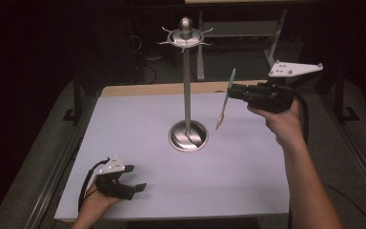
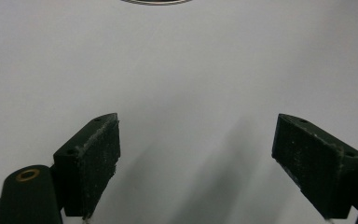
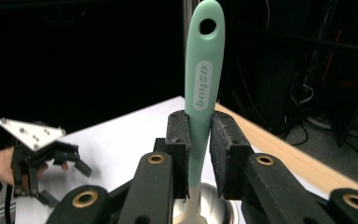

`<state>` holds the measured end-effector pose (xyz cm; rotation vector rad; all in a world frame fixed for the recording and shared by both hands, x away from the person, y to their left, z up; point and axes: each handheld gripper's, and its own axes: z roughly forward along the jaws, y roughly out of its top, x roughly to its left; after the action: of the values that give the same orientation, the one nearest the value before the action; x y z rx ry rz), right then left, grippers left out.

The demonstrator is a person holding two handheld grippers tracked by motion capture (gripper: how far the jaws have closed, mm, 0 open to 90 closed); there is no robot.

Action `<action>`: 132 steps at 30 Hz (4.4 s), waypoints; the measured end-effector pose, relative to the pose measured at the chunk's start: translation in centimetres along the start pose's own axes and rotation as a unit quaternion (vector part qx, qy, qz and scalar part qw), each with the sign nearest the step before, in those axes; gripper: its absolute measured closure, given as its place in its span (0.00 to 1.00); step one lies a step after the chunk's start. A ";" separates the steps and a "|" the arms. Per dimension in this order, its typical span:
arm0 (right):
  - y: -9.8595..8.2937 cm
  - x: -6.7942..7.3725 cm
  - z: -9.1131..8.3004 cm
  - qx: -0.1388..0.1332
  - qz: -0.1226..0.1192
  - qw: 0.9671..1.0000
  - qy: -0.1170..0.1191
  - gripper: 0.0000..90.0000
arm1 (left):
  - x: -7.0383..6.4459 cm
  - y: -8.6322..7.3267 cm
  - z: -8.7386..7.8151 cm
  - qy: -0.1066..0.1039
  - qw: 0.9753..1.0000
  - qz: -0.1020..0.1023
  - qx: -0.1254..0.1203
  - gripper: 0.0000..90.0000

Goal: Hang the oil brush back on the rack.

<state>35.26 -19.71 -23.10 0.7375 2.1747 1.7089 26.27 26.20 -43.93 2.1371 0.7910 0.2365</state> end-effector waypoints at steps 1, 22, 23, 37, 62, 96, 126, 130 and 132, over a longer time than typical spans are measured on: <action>0.5 0.1 0.1 -0.001 -0.004 1.000 0.000 0.86 | 0.0 0.0 0.0 0.000 1.000 0.000 0.000 0.17; 6.3 0.6 3.1 0.007 -0.038 0.999 0.000 0.86 | -0.1 -0.2 -0.2 0.001 1.000 -0.003 0.005 0.17; 6.4 0.6 3.2 0.008 -0.040 0.999 0.001 0.86 | -0.1 -0.2 -0.3 0.001 1.000 -0.003 0.004 0.17; 6.7 0.5 4.0 0.014 -0.040 0.999 0.002 0.86 | -0.1 -0.3 -0.3 0.004 1.000 -0.001 0.000 0.17; 7.6 1.1 4.2 0.048 -0.053 0.997 -0.019 0.86 | -0.2 -0.3 -0.3 0.001 1.000 -0.003 0.001 0.17; 3.1 1.2 2.7 0.049 -0.044 0.998 -0.026 0.40 | -0.2 -0.2 0.0 0.002 1.000 -0.007 0.004 0.16; -14.4 -0.3 -0.3 0.100 0.014 0.992 -0.073 0.25 | 0.4 0.1 -0.3 0.010 1.000 -0.006 0.013 0.16; -16.4 0.4 -0.4 0.122 0.008 0.988 -0.096 0.23 | 1.0 0.2 -0.3 0.017 1.000 -0.009 0.010 0.16; -17.4 0.8 -0.4 0.134 0.005 0.986 -0.101 0.21 | 1.1 0.2 -0.1 0.015 1.000 -0.009 0.010 0.16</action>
<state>30.61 -22.59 -39.62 0.9446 2.2806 1.2947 27.15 26.82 -43.80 2.1492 0.8327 0.2521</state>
